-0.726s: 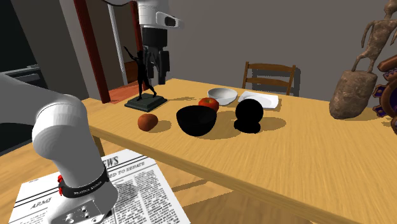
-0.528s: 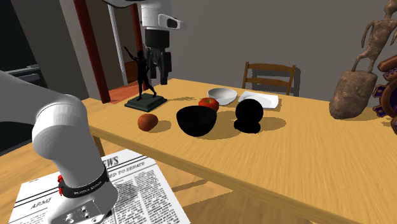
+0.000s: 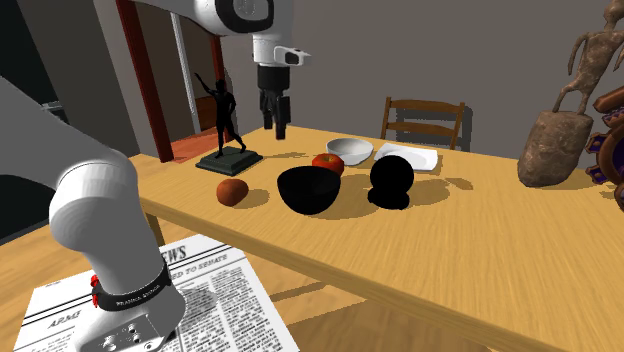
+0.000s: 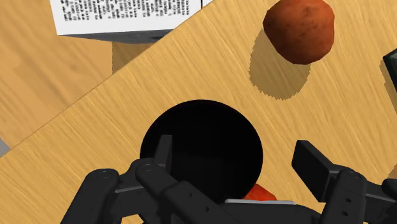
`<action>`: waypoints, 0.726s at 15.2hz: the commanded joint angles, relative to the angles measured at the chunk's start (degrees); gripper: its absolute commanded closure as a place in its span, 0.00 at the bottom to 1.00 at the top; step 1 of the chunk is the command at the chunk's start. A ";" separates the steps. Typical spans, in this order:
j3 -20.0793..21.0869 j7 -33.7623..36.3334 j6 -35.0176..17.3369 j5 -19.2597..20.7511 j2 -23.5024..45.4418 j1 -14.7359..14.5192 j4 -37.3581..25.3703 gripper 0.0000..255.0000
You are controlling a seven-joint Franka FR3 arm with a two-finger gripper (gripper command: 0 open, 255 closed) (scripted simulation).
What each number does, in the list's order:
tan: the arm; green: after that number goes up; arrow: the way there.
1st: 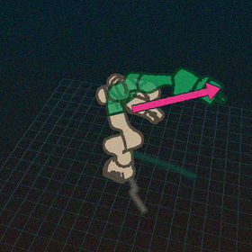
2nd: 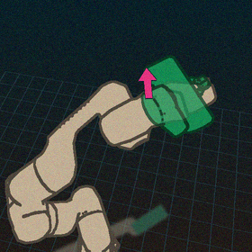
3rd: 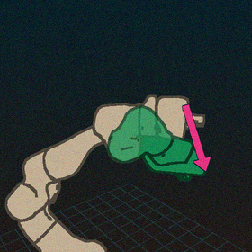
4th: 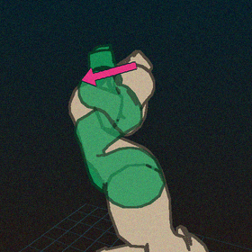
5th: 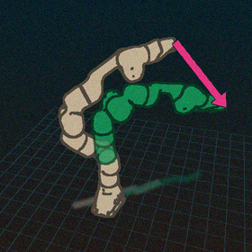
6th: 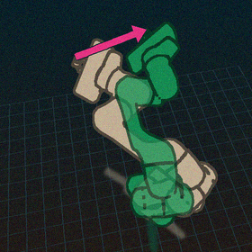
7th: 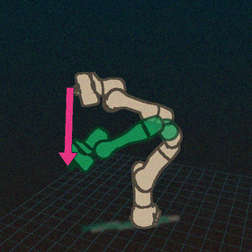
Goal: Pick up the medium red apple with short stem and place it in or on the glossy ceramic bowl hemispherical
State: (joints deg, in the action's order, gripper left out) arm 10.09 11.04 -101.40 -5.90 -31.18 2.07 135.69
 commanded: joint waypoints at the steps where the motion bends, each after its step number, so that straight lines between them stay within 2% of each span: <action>1: 1.43 3.02 -3.38 -0.38 4.40 0.44 -1.81 0.00; 6: 4.35 10.32 -9.85 0.12 14.70 1.57 -7.32 0.00; 11: 6.33 17.89 -14.68 2.45 25.40 2.35 -14.67 0.00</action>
State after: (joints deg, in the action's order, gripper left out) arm 16.11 27.35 -115.09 -4.00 -8.02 4.25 122.60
